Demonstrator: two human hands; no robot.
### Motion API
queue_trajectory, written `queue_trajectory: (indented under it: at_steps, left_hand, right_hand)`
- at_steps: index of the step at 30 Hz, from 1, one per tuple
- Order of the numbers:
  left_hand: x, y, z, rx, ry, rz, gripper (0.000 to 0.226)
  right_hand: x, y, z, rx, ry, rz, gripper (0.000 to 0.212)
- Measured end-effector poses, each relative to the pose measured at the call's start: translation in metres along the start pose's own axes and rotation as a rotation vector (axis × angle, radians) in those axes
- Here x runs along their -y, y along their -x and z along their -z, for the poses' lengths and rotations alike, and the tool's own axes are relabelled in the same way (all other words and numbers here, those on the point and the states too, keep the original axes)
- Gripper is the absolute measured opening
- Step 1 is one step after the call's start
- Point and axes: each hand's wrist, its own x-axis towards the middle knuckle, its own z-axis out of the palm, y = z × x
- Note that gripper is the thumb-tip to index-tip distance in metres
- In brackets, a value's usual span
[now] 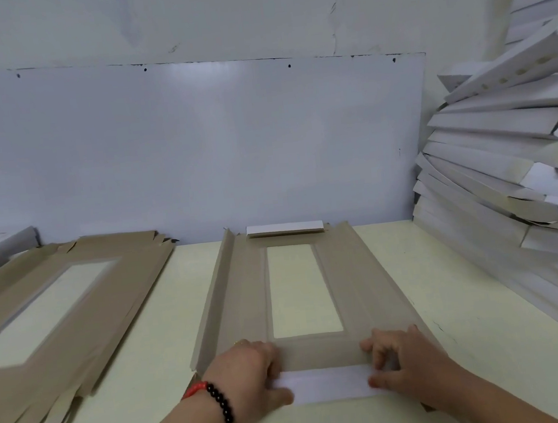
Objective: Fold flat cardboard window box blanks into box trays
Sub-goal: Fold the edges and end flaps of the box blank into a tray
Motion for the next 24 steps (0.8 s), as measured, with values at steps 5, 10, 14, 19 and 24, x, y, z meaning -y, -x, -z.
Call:
queue_trajectory:
  at_steps: [5, 10, 14, 19, 24]
  left_hand:
    - [-0.006, -0.009, 0.004, 0.055, 0.058, 0.014, 0.055]
    - [-0.015, -0.022, -0.005, 0.020, -0.174, -0.048, 0.025]
    - [-0.018, -0.023, -0.010, -0.009, -0.370, -0.055, 0.025]
    - [-0.020, -0.020, -0.008, -0.074, -0.330, -0.085, 0.015]
    - [-0.024, -0.012, 0.015, -0.037, -0.251, -0.120, 0.008]
  right_hand:
    - [0.004, -0.003, 0.001, -0.003, 0.083, 0.035, 0.050]
    - [0.007, -0.009, 0.003, 0.057, 0.231, 0.051, 0.046]
    - [0.014, -0.010, 0.002, 0.006, 0.248, 0.084, 0.017]
    - [0.019, -0.008, 0.008, -0.013, 0.167, 0.052, 0.019]
    - [0.021, -0.002, 0.006, -0.042, 0.266, 0.128, 0.023]
